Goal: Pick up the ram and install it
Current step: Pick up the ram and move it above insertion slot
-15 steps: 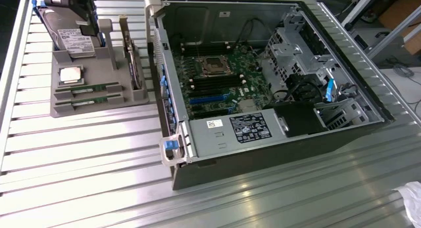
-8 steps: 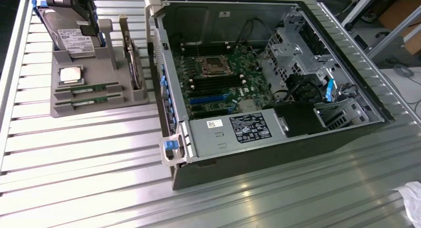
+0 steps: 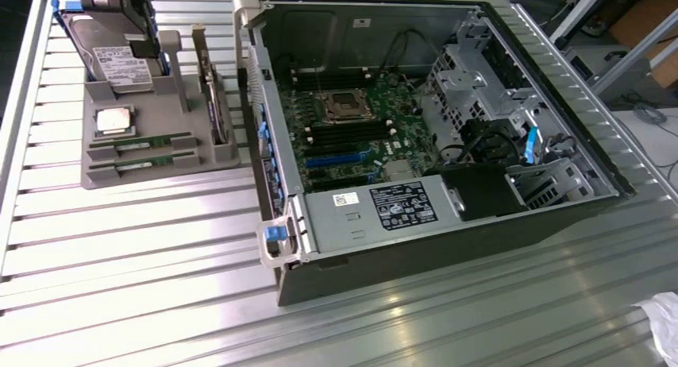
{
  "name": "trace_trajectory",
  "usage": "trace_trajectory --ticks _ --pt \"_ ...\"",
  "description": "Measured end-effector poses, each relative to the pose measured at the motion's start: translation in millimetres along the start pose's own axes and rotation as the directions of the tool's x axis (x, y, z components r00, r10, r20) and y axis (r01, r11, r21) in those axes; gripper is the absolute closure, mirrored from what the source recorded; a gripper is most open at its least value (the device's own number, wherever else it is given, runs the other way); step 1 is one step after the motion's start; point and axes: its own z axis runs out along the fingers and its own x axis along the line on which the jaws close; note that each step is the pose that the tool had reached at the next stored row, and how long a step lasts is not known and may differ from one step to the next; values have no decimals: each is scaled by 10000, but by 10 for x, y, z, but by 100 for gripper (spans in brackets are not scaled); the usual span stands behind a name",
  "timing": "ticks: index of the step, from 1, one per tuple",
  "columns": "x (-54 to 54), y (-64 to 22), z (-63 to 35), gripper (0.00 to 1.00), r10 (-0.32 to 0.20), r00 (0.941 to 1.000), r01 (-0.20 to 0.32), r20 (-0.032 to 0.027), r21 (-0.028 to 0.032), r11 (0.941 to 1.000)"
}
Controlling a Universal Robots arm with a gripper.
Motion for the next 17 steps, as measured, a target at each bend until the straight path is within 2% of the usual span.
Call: trace_trajectory --ticks 6,7,8,10,11,17 --pt "0 0 0 89 -423 9991 423 4 17 9991" --pt "0 1 0 89 -433 9991 433 21 16 9991" --pt "0 0 2 89 -431 9990 431 114 12 9991" --pt "0 0 2 89 -428 9989 428 195 5 9991" --pt "-1 0 1 89 -426 9988 426 255 1 9991" --pt "0 0 1 89 -426 9988 426 257 1 9991"
